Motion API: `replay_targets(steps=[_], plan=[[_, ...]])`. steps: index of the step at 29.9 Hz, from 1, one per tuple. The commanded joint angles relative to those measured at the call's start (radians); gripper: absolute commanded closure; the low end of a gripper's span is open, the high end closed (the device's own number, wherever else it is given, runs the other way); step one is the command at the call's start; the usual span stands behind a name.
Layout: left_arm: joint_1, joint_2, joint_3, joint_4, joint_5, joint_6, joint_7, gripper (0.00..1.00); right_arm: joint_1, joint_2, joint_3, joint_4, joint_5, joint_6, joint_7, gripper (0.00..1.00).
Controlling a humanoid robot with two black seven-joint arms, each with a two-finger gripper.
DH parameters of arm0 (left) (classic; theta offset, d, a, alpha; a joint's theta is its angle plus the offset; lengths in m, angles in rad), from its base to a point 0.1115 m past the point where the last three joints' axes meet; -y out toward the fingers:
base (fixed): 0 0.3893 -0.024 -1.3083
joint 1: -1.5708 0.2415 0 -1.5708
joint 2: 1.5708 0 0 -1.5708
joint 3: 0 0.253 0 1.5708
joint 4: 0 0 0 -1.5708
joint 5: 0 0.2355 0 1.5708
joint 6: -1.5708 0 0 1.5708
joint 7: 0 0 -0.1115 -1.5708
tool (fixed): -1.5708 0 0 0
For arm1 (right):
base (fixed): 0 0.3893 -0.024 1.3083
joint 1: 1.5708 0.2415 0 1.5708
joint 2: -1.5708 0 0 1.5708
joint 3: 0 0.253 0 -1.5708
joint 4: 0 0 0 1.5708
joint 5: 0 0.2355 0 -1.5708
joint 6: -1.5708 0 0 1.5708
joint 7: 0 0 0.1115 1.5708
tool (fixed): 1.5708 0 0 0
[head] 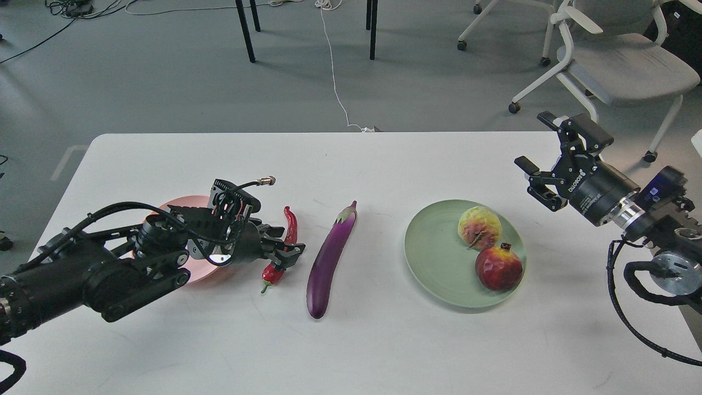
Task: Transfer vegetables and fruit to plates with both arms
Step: 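Place the chili pepper onto the pink plate with the left gripper, then move the left gripper to the eggplant and grasp it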
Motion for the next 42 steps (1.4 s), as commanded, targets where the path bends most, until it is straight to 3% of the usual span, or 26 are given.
replay_targets(steps=[1,8,15,24,25,27,29,30,31,38,40,42], plan=[[0.003,0.005,-0.002,0.001,-0.004,0.004,0.008,0.91,0.000,0.000,0.000,0.001,0.000,-0.001,0.000,0.03],[-0.002,0.020,-0.017,-0.007,-0.024,0.047,0.004,0.93,-0.002,0.002,-0.002,-0.001,-0.005,-0.002,0.000,0.03],[-0.054,0.186,-0.020,-0.085,-0.181,0.050,-0.012,0.92,0.000,0.000,0.000,0.001,-0.005,-0.002,0.000,0.03],[-0.017,0.408,-0.005,-0.093,-0.238,0.044,-0.116,0.87,0.000,0.008,0.000,-0.001,-0.011,-0.002,0.000,0.03],[-0.001,0.414,-0.008,-0.091,-0.238,0.045,-0.120,0.84,0.000,0.008,0.000,-0.001,-0.011,-0.002,0.000,0.03],[0.026,0.424,-0.012,-0.090,-0.240,0.047,-0.130,0.67,0.000,0.008,0.000,-0.001,-0.011,-0.002,0.000,0.03],[0.029,0.434,-0.014,-0.090,-0.238,0.048,-0.139,0.41,0.000,0.006,0.000,-0.001,-0.012,-0.002,0.000,0.03],[0.029,0.437,-0.015,-0.091,-0.243,0.053,-0.140,0.20,0.000,0.008,0.000,-0.001,-0.012,-0.002,0.000,0.03],[0.029,0.440,-0.017,-0.093,-0.246,0.053,-0.140,0.12,0.000,0.008,0.000,-0.001,-0.012,-0.002,0.000,0.03],[-0.003,0.428,-0.055,-0.157,-0.257,0.053,-0.134,0.07,0.000,0.006,0.001,-0.001,-0.012,-0.002,0.000,0.03],[-0.029,0.421,-0.069,-0.240,-0.269,0.045,-0.119,0.07,0.000,0.006,0.001,-0.002,-0.012,-0.002,0.000,0.03],[-0.046,0.386,-0.069,-0.307,-0.280,0.042,-0.076,0.07,-0.002,0.008,0.001,-0.004,-0.012,-0.002,0.000,0.03]])
